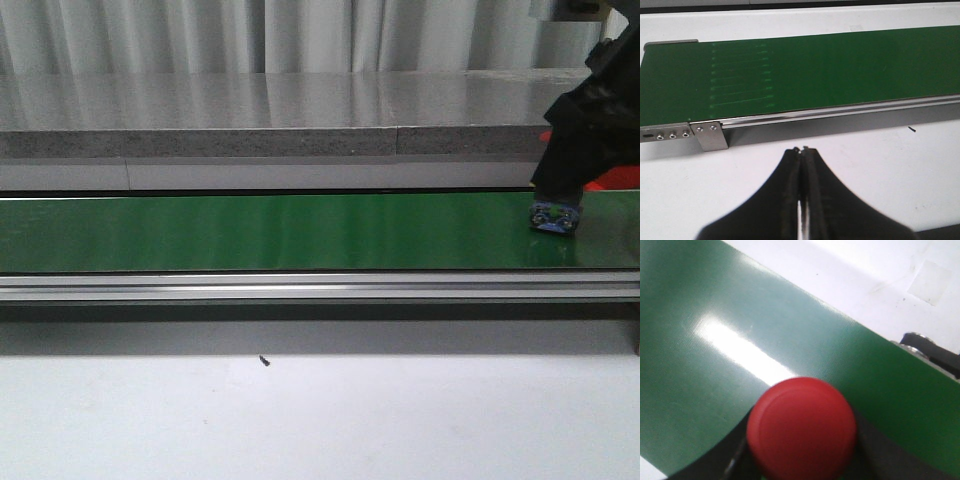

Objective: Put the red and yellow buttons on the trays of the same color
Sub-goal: 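Lower the right gripper onto the red button on the belt and grasp, then carry the red button into the red tray and open the right gripper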

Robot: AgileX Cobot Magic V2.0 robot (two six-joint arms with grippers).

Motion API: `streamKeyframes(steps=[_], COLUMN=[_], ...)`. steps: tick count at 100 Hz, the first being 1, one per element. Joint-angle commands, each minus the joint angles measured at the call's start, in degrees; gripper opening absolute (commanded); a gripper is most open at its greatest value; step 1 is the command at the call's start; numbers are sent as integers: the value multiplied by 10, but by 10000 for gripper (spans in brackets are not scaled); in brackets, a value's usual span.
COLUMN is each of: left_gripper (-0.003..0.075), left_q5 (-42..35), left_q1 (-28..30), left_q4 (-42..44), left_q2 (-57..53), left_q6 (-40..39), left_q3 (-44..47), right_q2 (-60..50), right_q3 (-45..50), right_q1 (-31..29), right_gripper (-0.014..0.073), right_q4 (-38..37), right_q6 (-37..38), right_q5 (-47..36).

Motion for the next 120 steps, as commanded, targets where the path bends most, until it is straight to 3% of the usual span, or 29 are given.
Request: streamKeyframes(steps=[1,26,56,73,120], left_gripper=[-20,-20,-20,-20,-20], left_q5=[-39,-39,-39,-39,-39], left_q1=[-5,-5,-5,-5,-5], left_q4=[-15,-15,-15,-15,-15], left_q2=[3,3,3,3,3], left_q6=[-2,-2,-2,-2,-2], left_q3=[-16,-16,-16,-16,-16], right_q2=[-27,-73,-85,-81,29], right_q3=[-17,-17,-43,-51,-69], right_q1=[-1,-53,-199,-264,-315], right_gripper=[83,78,78,78,78], right_q4=[14,27,97,100,135], right_q6=[-5,-5,-5,-5,-5], right_q5=[-36,-88,-77,-87,-152])
